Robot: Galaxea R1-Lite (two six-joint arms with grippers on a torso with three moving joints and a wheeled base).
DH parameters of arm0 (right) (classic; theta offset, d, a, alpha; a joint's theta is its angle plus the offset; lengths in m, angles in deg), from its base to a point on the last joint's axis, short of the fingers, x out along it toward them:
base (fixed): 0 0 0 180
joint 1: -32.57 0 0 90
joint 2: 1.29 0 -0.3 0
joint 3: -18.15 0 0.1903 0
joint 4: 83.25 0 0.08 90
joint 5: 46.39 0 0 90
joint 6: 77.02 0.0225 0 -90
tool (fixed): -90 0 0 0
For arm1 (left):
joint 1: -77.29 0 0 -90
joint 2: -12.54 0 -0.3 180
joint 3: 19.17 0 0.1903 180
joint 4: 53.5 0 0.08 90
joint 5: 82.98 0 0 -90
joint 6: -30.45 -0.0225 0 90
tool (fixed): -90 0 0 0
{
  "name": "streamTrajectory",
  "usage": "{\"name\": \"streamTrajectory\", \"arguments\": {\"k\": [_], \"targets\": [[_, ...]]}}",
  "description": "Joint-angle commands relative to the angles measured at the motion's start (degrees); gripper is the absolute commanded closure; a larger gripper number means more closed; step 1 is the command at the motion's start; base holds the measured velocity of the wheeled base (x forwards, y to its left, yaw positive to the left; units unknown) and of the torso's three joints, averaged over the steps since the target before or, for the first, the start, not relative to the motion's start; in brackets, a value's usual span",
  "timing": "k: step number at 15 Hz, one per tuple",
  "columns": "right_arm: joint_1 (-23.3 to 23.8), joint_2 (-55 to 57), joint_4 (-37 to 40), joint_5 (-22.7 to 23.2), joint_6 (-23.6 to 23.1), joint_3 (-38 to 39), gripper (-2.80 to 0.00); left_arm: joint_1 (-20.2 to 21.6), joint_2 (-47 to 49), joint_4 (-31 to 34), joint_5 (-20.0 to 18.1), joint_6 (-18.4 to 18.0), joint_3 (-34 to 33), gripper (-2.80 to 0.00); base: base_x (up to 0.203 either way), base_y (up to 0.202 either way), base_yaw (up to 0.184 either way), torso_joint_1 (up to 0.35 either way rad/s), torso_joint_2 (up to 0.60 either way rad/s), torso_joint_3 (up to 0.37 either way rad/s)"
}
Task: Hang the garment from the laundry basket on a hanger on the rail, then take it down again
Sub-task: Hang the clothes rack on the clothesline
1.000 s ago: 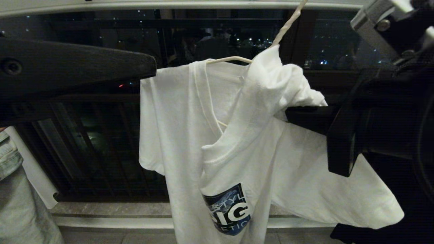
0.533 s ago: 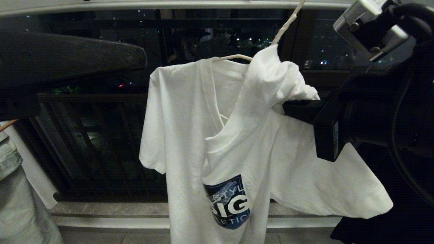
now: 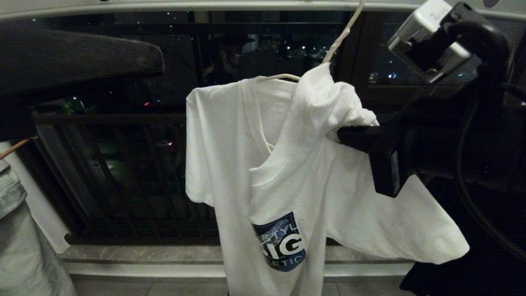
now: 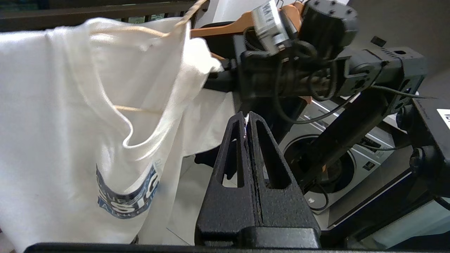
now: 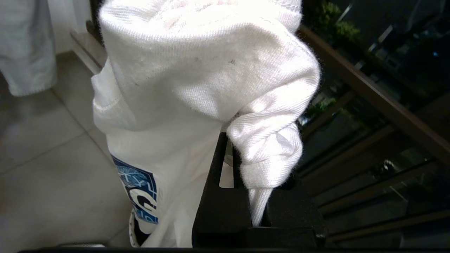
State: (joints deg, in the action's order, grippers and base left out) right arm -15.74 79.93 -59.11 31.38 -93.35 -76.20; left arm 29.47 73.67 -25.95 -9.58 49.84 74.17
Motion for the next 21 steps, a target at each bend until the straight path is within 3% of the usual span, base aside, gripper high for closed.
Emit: {"name": "streamTrajectory", "arguments": {"k": [1,11,12,21], "targets": [[0.11,1.61,0.13,-0.07,-0.19,-0.46,0.0,0.01,-0.4,0.04,-0.1,0.12,-0.01,0.0,0.0,0.0,0.0,0.0,0.0,0.0],[0.24,4.66,0.37,-0.07,-0.85,-2.68,0.0,0.01,-0.58,0.04,-0.1,-0.23,-0.01,0.0,0.0,0.0,0.0,0.0,0.0,0.0],[0.24,4.38,0.37,-0.07,-1.23,-2.51,-2.8,0.01,-0.58,0.04,-0.09,-0.23,-0.01,0.0,0.0,0.0,0.0,0.0,0.0,0.0],[-0.1,-7.59,0.18,0.33,-2.55,5.36,-2.8,0.01,1.12,0.04,-0.1,-0.14,0.06,0.0,0.0,0.0,0.0,0.0,0.0,0.0]]}}
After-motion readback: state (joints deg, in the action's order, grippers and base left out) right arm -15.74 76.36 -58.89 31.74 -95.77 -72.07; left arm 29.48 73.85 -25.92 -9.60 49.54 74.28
